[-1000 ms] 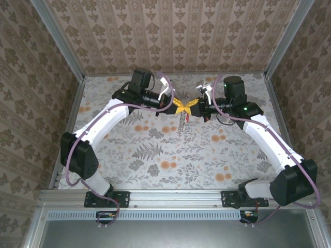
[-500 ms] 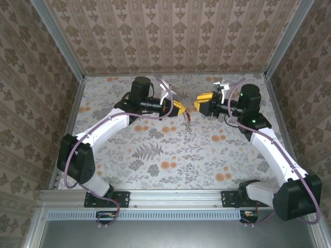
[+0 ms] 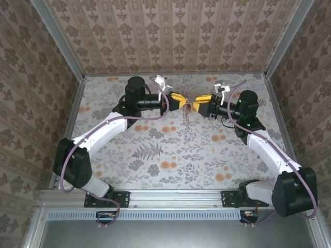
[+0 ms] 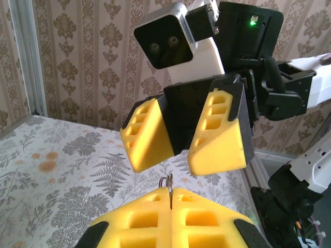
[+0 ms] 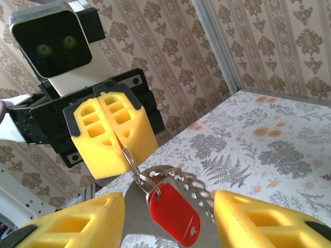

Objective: Put the keys on the keyring

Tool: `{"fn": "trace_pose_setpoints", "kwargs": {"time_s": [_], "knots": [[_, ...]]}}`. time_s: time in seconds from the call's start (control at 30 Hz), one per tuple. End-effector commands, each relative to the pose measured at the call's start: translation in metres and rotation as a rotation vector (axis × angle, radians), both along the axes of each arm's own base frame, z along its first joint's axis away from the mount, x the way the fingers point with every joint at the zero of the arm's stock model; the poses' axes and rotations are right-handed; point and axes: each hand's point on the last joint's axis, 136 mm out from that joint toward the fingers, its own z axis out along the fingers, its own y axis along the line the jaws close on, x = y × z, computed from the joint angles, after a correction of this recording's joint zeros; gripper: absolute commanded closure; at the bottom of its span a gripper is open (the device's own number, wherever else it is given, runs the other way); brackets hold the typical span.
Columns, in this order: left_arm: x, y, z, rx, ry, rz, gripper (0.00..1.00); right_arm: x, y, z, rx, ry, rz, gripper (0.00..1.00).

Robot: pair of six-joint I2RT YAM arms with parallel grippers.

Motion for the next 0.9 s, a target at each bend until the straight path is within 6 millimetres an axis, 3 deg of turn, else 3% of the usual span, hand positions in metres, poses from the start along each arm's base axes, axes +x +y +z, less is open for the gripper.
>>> {"fn": "trace_pose_setpoints", "kwargs": {"time_s": [0.0, 0.33, 0.87], "knots": [[-0.01, 0.002, 0.02, -0.061, -0.033, -0.033, 1.0, -0.008, 0.007, 0.011, 0.022, -0.047, 0.053, 0.5], [-0.012, -0.001, 0.023, -0.077, -0.005, -0.069, 1.0, -0.011, 0.014, 0.017, 0.031, -0.068, 0.096, 0.52], [-0.011, -0.005, 0.018, -0.074, 0.031, -0.103, 1.0, -0.017, 0.019, 0.027, 0.042, -0.092, 0.134, 0.84]]}}
